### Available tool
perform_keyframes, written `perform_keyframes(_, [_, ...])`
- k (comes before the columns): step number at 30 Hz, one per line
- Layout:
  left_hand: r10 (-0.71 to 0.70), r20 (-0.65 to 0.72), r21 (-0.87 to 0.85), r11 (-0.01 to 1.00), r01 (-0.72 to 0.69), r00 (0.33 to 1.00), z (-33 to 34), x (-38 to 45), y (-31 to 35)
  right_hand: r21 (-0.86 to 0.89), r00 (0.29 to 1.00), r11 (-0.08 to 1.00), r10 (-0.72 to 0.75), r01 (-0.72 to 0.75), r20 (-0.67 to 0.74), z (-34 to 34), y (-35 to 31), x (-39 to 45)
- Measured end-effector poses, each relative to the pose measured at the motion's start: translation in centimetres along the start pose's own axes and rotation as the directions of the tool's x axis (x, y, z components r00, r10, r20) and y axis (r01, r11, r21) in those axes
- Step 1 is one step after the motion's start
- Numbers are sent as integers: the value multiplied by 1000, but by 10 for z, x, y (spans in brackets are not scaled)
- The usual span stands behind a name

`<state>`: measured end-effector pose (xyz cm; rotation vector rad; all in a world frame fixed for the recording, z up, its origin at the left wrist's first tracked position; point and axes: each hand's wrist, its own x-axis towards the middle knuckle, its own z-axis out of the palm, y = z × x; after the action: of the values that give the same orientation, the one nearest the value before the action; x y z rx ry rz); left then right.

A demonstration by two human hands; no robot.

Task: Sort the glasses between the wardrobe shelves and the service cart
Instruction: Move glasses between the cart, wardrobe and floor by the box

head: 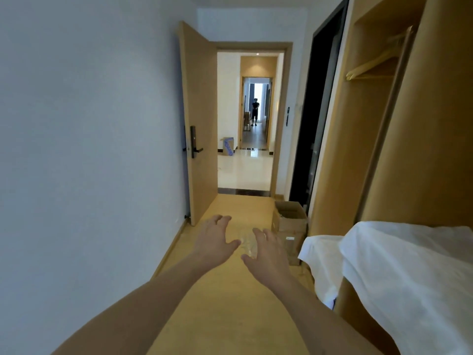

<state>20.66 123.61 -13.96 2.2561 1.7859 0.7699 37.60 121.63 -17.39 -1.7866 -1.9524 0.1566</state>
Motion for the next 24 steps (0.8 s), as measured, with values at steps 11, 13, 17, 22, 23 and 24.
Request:
perform_keyframes(11, [75, 73, -8, 997, -75, 994, 23, 220, -85, -2, 985, 985, 170, -170, -26, 43, 7, 200])
perform_keyframes(13, [69, 100, -7, 998, -68, 993, 34, 248, -94, -18, 979, 979, 202, -202, -10, 54, 17, 224])
perform_keyframes(17, [65, 144, 8, 998, -67, 987, 59, 301, -109, -50, 966, 965, 258, -258, 2, 73, 43, 274])
perform_keyframes(22, [60, 151, -20, 998, -57, 987, 101, 376, -120, -29, 958, 958, 285, -284, 36, 97, 88, 342])
perform_keyframes(23, [56, 148, -25, 998, -53, 987, 110, 393, -120, -19, 959, 959, 282, -282, 37, 101, 97, 359])
perform_keyframes(24, [51, 148, -28, 998, -47, 988, 121, 410, -121, -11, 959, 960, 281, -281, 39, 106, 108, 376])
